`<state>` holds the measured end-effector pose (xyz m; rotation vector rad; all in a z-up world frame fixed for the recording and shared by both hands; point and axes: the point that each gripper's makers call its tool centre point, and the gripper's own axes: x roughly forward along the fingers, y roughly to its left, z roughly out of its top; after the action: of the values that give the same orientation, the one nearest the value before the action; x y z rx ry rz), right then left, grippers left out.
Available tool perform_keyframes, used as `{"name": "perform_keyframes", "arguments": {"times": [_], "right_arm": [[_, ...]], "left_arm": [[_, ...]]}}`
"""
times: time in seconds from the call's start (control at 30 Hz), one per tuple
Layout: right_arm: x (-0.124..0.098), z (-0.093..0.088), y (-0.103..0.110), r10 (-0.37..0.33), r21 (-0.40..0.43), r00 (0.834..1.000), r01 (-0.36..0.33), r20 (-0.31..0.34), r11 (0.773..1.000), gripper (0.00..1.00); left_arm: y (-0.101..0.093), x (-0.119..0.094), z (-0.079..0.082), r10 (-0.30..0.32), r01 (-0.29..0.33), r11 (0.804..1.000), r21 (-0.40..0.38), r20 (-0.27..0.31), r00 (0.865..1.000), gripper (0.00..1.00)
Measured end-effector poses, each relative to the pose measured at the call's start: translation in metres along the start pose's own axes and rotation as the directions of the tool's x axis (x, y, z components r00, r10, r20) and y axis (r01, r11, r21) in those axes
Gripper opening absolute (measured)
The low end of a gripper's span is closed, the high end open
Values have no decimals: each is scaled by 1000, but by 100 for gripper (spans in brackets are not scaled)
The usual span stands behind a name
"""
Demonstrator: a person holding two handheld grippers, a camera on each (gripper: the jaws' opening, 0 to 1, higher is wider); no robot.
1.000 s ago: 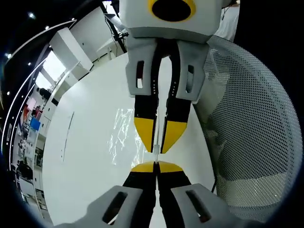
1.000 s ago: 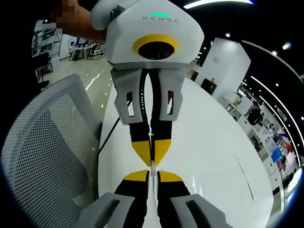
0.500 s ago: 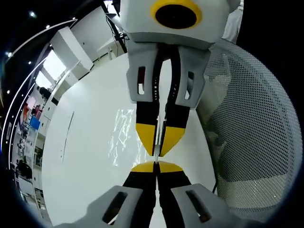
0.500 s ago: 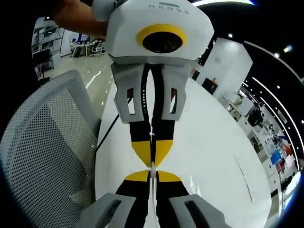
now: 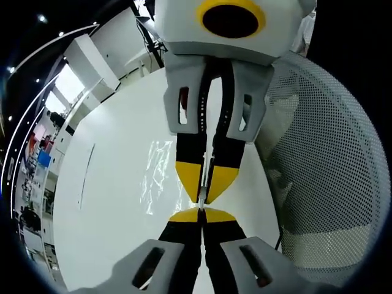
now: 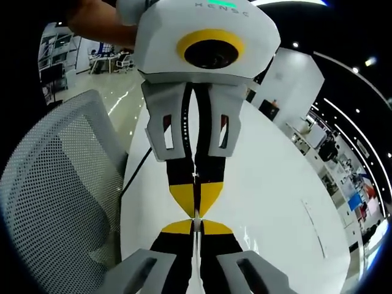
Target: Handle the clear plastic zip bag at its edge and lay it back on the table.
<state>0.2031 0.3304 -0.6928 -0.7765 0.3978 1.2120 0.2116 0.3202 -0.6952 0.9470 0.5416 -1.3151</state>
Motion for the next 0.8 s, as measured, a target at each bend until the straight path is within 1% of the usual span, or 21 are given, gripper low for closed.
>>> {"name": "perform_keyframes", "arguments": {"times": [0.17, 0.8], "right_arm": [[-1, -2, -1, -6, 2, 1000, 6, -3, 1000, 0], [-2, -3, -1, -11, 7, 1000, 11, 0, 1000, 0]], "left_arm": [[1, 0, 0, 10, -10, 1000, 3, -3, 1000, 0], [1, 1, -2, 10, -10, 1000, -3, -9, 1000, 0]]}}
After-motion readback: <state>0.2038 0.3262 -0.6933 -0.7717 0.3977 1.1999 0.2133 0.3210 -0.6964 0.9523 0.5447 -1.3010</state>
